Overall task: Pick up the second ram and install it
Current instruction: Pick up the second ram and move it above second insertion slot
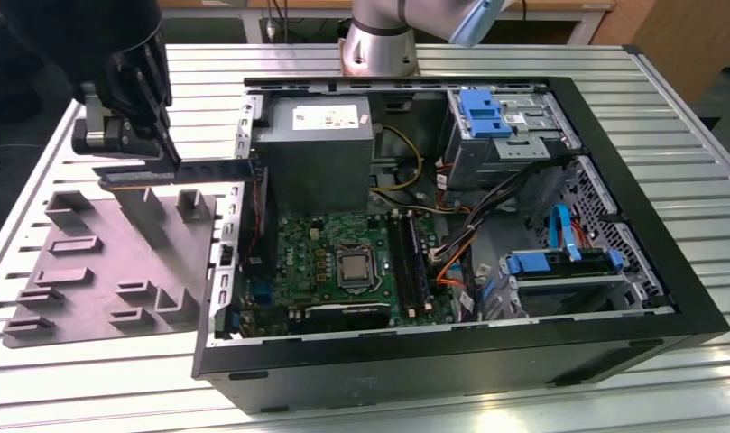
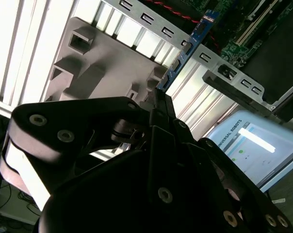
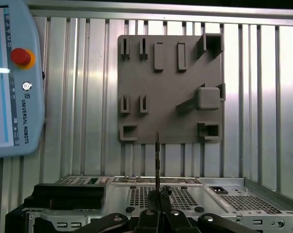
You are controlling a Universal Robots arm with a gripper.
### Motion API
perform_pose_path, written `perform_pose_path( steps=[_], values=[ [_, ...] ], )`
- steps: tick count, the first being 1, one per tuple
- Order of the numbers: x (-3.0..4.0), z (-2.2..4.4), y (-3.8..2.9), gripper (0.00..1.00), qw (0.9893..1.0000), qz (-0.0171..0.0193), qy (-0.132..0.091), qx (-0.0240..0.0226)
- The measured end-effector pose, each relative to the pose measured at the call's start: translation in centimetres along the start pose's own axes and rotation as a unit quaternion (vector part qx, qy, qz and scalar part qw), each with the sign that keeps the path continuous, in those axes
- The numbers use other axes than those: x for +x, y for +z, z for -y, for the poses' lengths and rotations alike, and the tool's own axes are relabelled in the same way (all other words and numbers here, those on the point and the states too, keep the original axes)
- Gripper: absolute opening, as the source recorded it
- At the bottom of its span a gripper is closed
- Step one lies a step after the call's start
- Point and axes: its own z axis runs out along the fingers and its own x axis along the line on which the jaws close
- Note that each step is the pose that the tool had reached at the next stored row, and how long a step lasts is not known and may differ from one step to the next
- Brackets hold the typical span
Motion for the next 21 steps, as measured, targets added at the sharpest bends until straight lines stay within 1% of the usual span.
perform_pose_path(
  steps=[21],
  values=[
    [-0.03,1.40,-0.05,0.11,1.0000,0.0000,0.000,0.0000]
  ],
)
